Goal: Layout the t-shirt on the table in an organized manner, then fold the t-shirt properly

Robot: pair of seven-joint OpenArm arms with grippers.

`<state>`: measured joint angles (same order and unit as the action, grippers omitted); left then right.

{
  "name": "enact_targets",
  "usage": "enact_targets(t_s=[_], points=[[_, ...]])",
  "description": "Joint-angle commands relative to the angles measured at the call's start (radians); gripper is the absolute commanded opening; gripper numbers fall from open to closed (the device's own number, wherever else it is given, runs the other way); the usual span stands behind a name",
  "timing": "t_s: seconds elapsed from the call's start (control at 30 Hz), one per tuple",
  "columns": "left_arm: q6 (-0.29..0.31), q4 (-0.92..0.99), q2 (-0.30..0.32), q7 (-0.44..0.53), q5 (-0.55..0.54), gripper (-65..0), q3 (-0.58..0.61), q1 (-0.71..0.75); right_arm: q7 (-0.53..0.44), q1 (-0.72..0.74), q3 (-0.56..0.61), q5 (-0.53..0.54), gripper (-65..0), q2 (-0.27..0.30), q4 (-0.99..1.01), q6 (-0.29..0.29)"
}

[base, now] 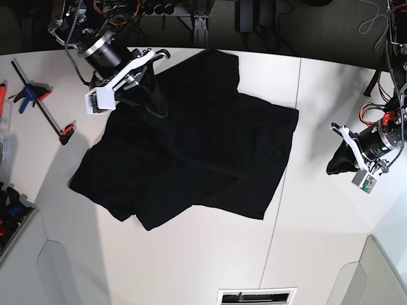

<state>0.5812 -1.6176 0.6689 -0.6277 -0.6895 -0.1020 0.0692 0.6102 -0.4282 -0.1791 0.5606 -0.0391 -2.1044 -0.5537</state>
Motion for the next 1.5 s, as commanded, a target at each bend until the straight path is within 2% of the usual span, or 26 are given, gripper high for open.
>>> enact_targets(t_s=[0.0, 0.03, 0.07, 0.13, 0.2, 0.33, 0.4, 0.5, 0.63, 0.7, 0.8, 0.93, 1.0, 1.17, 1.23, 1.3, 1.37, 1.47], points=[[0.006, -0.016, 0.027, 0.024, -0.010, -60.2, -0.013, -0.016, -0.031, 0.010, -0.002, 0.026, -65.0, 0.005, -0.019, -0.011], [0.006, -0.016, 0.027, 0.024, -0.010, -57.8, -0.013, -0.016, -0.030, 0.017, -0.002, 0.027, -61.3, 0.005, -0.019, -0.011], [0.007, -0.016, 0.027, 0.024, -0.010, -56.1, -0.013, -0.016, -0.030, 0.023, -0.002, 0.025, -54.5, 0.005, -0.019, -0.011], [0.007, -0.016, 0.027, 0.015, -0.033, -55.4, -0.013, -0.016, -0.034, 0.036, -0.002, 0.023, -43.8, 0.006, -0.019, -0.011], [0.013, -0.016, 0.026, -0.004, -0.066, -55.4, -0.013, -0.016, -0.034, 0.043, -0.004, 0.020, -39.2, 0.006, -0.019, -0.011], [0.060, -0.016, 0.026, -0.027, -0.100, -51.4, -0.013, -0.016, -0.034, 0.045, -0.009, 0.019, -39.1, 0.006, -0.020, -0.011], [0.059, -0.016, 0.023, -0.019, -0.109, -45.9, -0.012, -0.016, -0.035, 0.060, -0.029, -0.006, -39.1, 0.006, -0.020, -0.010], [0.059, -0.016, -0.016, 0.022, -0.094, -38.1, -0.012, -0.017, -0.038, 0.095, -0.091, -0.060, -38.8, 0.006, -0.020, 0.008], [0.051, -0.016, -0.095, 0.082, -0.013, -37.7, 0.012, -0.037, -0.036, 0.148, -0.203, -0.079, -38.7, 0.006, -0.020, 0.019], [0.002, -0.002, -0.133, 0.109, 0.057, -37.7, 0.055, -0.076, -0.030, 0.156, -0.237, -0.084, -38.7, 0.006, -0.020, 0.019], [-0.056, 0.066, -0.181, 0.170, 0.169, -37.7, 0.150, -0.169, -0.017, 0.140, -0.249, -0.087, -38.7, 0.005, -0.019, 0.019], [-0.058, 0.221, -0.226, 0.184, 0.266, -37.7, 0.281, -0.312, -0.013, 0.095, -0.248, -0.086, -38.7, 0.005, -0.018, 0.019], [-0.060, 0.319, -0.237, 0.200, 0.298, -37.7, 0.336, -0.373, -0.012, 0.075, -0.248, -0.086, -38.7, 0.005, -0.018, 0.019], [-0.129, 0.530, -0.245, 0.286, 0.369, -37.7, 0.416, -0.462, -0.010, 0.050, -0.248, -0.086, -38.7, 0.005, -0.017, 0.019], [-0.122, 0.568, -0.245, 0.299, 0.396, -37.8, 0.439, -0.471, -0.010, 0.050, -0.248, -0.086, -38.7, 0.005, -0.008, 0.019], [-0.081, 0.572, -0.245, 0.299, 0.424, -37.8, 0.472, -0.468, -0.013, 0.051, -0.241, -0.088, -38.7, 0.005, 0.020, 0.019], [-0.076, 0.572, -0.245, 0.299, 0.444, -37.8, 0.512, -0.464, -0.048, 0.057, -0.227, -0.114, -38.7, 0.004, 0.076, 0.019], [-0.085, 0.572, -0.246, 0.299, 0.443, -37.8, 0.555, -0.456, -0.167, 0.083, -0.204, -0.192, -38.7, 0.000, 0.195, 0.031]])
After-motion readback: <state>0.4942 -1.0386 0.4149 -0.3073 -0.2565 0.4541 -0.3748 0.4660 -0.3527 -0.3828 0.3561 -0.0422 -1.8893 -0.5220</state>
